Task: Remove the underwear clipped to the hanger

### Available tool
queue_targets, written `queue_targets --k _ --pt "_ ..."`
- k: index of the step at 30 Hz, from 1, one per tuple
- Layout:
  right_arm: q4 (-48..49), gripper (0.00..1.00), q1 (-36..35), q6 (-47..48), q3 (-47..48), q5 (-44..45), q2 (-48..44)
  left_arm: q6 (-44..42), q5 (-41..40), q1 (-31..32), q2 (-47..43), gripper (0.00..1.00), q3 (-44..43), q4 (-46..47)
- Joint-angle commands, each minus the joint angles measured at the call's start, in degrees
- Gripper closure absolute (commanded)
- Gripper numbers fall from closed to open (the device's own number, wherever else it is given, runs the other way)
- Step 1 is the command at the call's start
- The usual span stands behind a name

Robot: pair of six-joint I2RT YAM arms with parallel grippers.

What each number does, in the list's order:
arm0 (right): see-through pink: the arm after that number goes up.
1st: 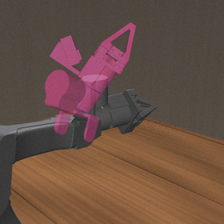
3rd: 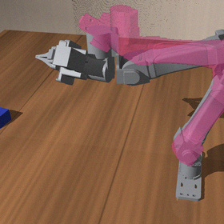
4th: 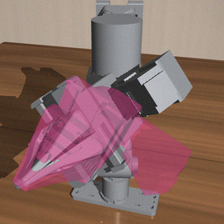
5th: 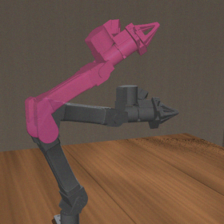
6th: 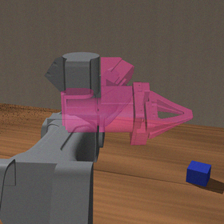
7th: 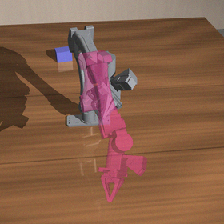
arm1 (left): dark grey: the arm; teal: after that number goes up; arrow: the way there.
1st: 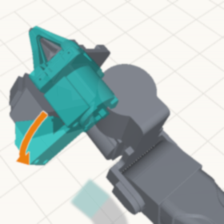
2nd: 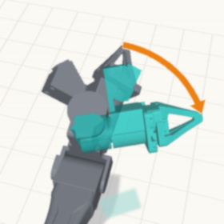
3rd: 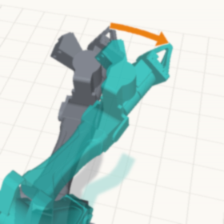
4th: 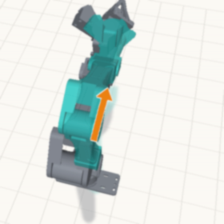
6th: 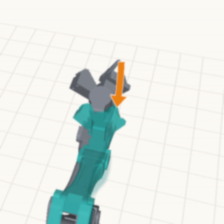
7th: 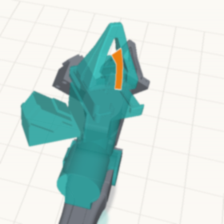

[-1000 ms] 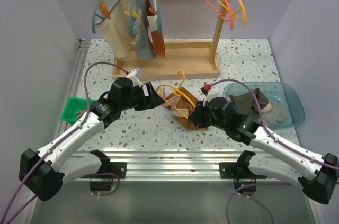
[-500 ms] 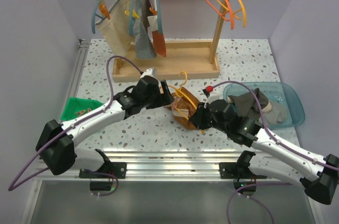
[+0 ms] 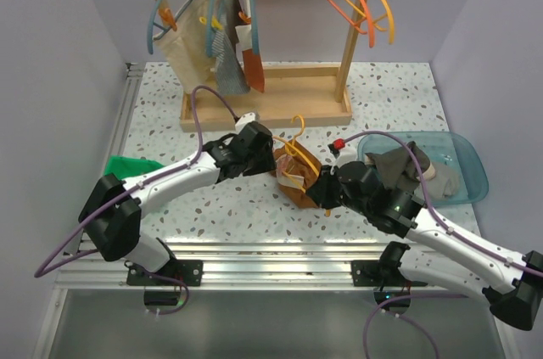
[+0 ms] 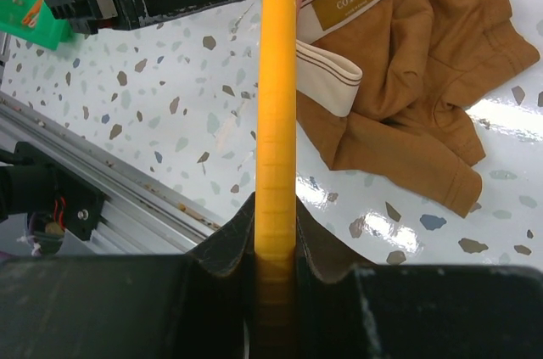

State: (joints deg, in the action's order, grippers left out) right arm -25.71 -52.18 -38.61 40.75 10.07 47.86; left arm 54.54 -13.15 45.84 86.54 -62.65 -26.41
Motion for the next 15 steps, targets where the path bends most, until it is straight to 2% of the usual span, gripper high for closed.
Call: queue_targets --k 1,4,7,10,12,15 --pt "1.54 1.00 -0.20 0.20 1.70 2.42 -0.13 1.26 -2.41 0.21 -1.46 0.47 1.92 -0.13" --pt "1.63 1.00 -0.20 0.64 2.14 2.42 0.39 1.44 -2.94 0.21 -2.34 0.53 2.54 -0.30" --pt "1.81 1.00 -0.20 0.82 2.14 1.98 0.83 1.79 -2.76 0.30 -4.62 0.53 2.71 -0.05" --pt "2.16 1.00 -0.20 0.55 1.70 1.80 1.10 1.18 -2.23 0.91 -7.88 0.47 3.68 3.73" --pt "2.60 1.00 -0.20 0.55 1.61 1.63 1.45 0.48 -2.15 1.17 -6.22 0.43 1.93 2.25" --pt "3.04 1.00 -0.20 0.73 1.96 1.27 2.24 -0.49 -1.10 1.53 -2.53 0.42 -0.01 1.10"
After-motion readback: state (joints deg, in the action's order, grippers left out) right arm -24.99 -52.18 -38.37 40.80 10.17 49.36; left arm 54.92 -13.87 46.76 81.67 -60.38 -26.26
